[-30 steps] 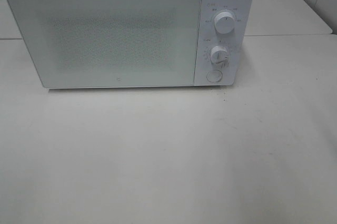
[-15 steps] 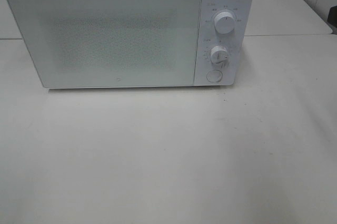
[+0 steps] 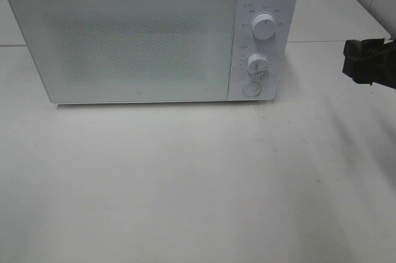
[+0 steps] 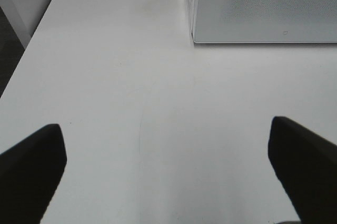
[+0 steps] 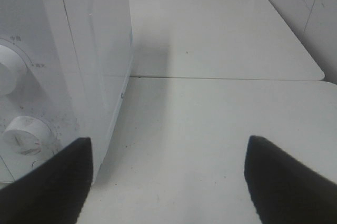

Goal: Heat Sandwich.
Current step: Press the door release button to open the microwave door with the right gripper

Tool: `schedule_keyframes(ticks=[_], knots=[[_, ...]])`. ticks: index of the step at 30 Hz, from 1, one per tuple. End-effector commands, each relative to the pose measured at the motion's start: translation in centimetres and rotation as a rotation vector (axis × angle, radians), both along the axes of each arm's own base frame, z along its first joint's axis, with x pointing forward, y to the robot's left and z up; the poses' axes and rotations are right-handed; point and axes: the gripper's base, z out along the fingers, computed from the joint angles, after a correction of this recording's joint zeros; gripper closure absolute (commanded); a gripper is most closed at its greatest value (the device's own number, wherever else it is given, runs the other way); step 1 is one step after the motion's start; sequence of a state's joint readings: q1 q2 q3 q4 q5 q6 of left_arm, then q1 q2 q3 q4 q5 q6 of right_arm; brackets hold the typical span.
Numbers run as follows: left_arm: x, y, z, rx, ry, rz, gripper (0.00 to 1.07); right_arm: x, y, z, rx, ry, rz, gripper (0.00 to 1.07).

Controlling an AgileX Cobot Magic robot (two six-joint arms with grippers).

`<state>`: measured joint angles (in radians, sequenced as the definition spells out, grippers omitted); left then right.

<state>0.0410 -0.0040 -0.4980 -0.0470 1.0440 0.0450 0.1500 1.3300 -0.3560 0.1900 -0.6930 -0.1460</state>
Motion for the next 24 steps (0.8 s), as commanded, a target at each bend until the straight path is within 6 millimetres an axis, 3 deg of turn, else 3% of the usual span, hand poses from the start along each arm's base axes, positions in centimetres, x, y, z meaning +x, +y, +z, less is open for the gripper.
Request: schedule_keyframes(ticks=[1,16,20,24], knots=[[-0.3,-0.1,0.0,-0.005,-0.039,0.0,0.05,0.3,0.9,-0.9,-0.029,-0.043,-0.007,0.31],[-0.3,-0.1,0.0,-0.005,-0.039,0.0,0.05,0.2,6.2,-5.0,-0.026,-0.014,0.042,0.31],[-0.3,-0.1,0.0,-0.005,-0.039,0.0,0.05,0.0,8.7,-6.2,-0.025,0.005,0.067,0.31],[-0.3,-0.1,0.0,-0.005,-0.039,0.0,0.05,0.1,9.9,-6.8,-0.025,0.022,0.081,0.31]])
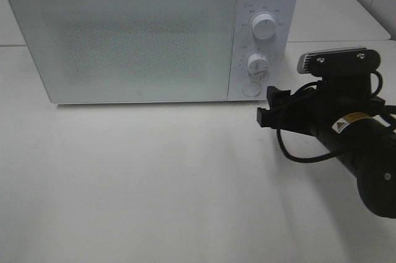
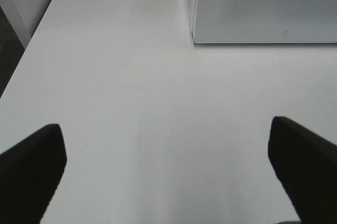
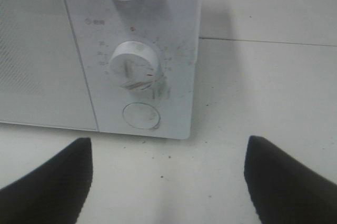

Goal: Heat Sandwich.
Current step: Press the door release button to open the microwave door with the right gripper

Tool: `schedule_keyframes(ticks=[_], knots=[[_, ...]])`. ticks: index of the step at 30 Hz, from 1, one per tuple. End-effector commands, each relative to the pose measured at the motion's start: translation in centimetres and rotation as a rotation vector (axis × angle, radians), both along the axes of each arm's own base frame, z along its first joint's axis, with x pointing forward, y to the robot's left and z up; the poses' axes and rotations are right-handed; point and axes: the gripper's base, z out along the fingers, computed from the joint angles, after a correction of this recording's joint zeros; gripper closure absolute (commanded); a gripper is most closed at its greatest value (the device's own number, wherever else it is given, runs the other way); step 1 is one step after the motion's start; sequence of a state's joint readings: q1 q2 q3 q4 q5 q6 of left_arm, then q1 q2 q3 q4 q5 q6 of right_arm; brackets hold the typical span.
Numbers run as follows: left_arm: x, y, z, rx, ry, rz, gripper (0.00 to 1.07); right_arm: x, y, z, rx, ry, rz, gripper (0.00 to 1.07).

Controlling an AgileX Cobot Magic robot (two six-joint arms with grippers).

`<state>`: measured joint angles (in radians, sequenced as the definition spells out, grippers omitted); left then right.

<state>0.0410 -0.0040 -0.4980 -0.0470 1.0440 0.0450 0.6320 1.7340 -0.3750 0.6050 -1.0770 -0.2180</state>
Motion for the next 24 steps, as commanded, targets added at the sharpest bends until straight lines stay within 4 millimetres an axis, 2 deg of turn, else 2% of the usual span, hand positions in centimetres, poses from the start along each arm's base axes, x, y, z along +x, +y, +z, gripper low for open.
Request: schedule_keyframes(ticks=[1,10,17,24], knots=[[-0.3,-0.1,0.0,-0.005,-0.039,0.0,0.05,0.2,1.6,-0.5,-0.005,-0.005,0.009,0.31],[-0.3,-0.1,0.0,-0.005,-0.039,0.0,0.05,0.5,3.3,-1.3,0.007,0.015,-0.001,0.31],[-0.3,-0.1,0.0,-0.005,-0.039,0.0,0.05,0.4,3.2,-1.3,0.012,0.022,-0.018,0.31],[-0.3,-0.1,0.0,-0.005,-0.039,0.0,0.05,0.4,3.2,-1.4,0.164,0.044,-0.073,0.31]])
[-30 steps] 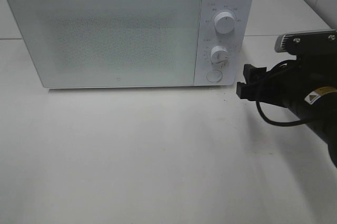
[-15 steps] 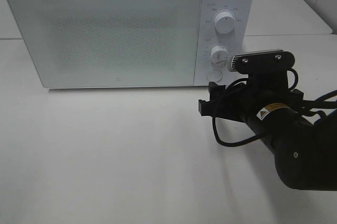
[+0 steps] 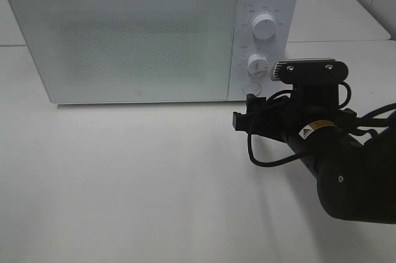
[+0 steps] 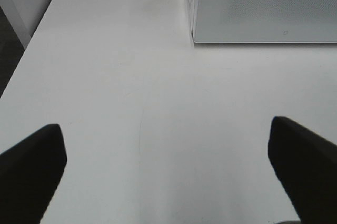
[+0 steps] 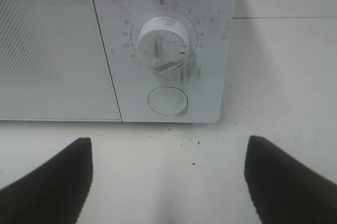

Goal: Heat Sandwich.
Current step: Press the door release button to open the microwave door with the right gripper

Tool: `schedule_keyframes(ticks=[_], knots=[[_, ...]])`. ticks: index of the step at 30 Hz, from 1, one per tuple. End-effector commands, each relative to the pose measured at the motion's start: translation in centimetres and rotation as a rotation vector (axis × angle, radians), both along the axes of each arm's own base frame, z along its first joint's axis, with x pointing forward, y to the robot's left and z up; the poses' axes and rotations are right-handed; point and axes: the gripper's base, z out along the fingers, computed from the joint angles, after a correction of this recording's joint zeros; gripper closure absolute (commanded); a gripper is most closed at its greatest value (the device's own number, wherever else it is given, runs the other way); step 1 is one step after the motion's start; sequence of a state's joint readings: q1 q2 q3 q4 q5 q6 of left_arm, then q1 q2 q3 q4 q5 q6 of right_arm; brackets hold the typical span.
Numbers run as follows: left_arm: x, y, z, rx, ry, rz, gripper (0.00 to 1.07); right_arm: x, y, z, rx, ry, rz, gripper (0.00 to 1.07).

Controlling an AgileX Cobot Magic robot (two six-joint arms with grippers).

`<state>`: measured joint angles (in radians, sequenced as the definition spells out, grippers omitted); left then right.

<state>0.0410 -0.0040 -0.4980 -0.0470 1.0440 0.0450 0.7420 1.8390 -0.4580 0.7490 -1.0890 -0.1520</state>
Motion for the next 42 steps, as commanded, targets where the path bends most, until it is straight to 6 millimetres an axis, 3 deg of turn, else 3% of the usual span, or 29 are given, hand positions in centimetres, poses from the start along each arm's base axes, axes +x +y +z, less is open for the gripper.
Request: schedule_keyframes(ticks=[1,9,15,19,24,29,33,34,35,36,42], knots=[[-0.31,-0.07,0.01,-0.005,-0.039,0.0,0.05,0.05,0.32,0.08,0.128,0.011,-0.037,0.31],[-0.31,-0.07,0.01,-0.005,-0.039,0.0,0.05,0.05,0.36,0.09,0.609,0.056,-0.22,0.31],[-0.31,-0.07,0.01,-0.005,-0.039,0.0,0.05,0.04,0.39,0.09,0.858,0.081,-0.314,0.32],[-0.31,-0.07,0.01,-0.005,-0.039,0.0,0.05,-0.01,0.41,-0.04,1.092,0.119,-0.413,0.37],[-0.31,-0.07,0.01,-0.005,-0.039,0.0,0.05,-0.06,0.43,-0.16,1.249,0.148,-0.485,0.44],[-0.31,-0.07,0.01,-0.005,-0.039,0.0,0.05,-0.15,0.41,-0.37,1.392,0.18,-0.566,0.59],[-0.31,-0.07,0.01,-0.005,-0.039,0.0,0.05,-0.23,0.44,-0.53,1.414,0.2,-0.59,0.85],[-0.31,-0.07,0.01,-0.005,-0.039,0.0,0.05,-0.23,0.44,-0.53,1.414,0.2,-0.59,0.85],[-0.31,-0.07,0.01,-0.005,-0.039,0.0,0.05,-0.23,0.44,-0.53,1.414,0.2,-0.59,0.99],[-0.31,-0.07,0.01,-0.005,-0.039,0.0,0.05,-0.23,0.44,-0.53,1.414,0.2,-0.59,1.05],[-0.31,-0.07,0.01,-0.005,-0.039,0.0,0.05,-0.23,0.44,-0.54,1.415,0.201,-0.591,1.07]])
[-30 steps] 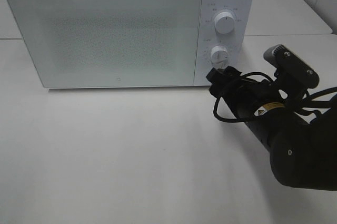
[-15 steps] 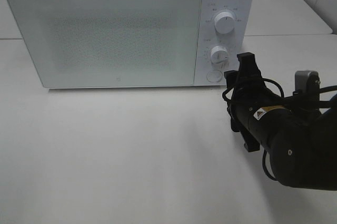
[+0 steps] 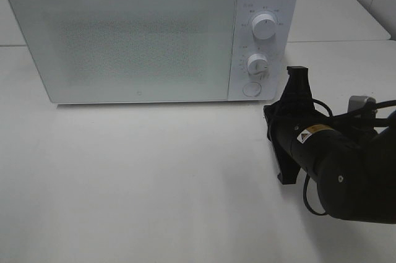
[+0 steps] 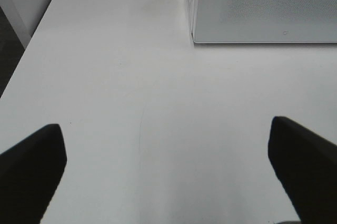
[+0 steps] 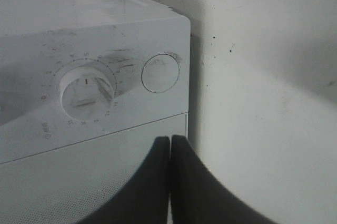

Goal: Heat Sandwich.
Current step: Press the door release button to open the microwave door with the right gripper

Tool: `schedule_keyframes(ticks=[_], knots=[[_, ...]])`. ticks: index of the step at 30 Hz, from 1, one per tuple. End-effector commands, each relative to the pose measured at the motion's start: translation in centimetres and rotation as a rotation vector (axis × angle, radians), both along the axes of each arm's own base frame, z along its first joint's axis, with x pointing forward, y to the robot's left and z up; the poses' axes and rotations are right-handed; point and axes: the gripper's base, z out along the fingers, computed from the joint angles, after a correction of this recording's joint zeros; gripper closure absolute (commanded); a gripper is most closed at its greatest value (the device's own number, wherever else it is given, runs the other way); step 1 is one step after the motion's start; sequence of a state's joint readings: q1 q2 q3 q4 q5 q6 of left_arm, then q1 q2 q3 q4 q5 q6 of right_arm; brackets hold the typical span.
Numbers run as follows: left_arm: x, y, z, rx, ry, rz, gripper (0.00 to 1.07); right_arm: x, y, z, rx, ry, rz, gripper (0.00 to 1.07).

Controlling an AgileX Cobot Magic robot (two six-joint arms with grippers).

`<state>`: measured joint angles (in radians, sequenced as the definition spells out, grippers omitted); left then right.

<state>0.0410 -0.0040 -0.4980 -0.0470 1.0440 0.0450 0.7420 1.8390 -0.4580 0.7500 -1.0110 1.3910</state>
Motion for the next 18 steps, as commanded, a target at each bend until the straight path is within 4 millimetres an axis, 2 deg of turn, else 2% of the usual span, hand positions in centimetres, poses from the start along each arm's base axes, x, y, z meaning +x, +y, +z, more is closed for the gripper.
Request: schedule_keyframes(ticks=[1,11,18], knots=[[-0.3,-0.1,0.0,-0.005,-0.039,0.0,0.05,0.1,0.3,0.1,0.006,-0.003,0.011,1.07],[-0.3,-0.1,0.0,-0.005,-0.039,0.0,0.05,0.2,0.0,0.1,-0.001,-0.002,0.003,1.06],[-0.3,-0.1,0.0,-0.005,-0.039,0.0,0.05,1.9,-0.5,0.1,-0.006,0.024,0.018,1.06]])
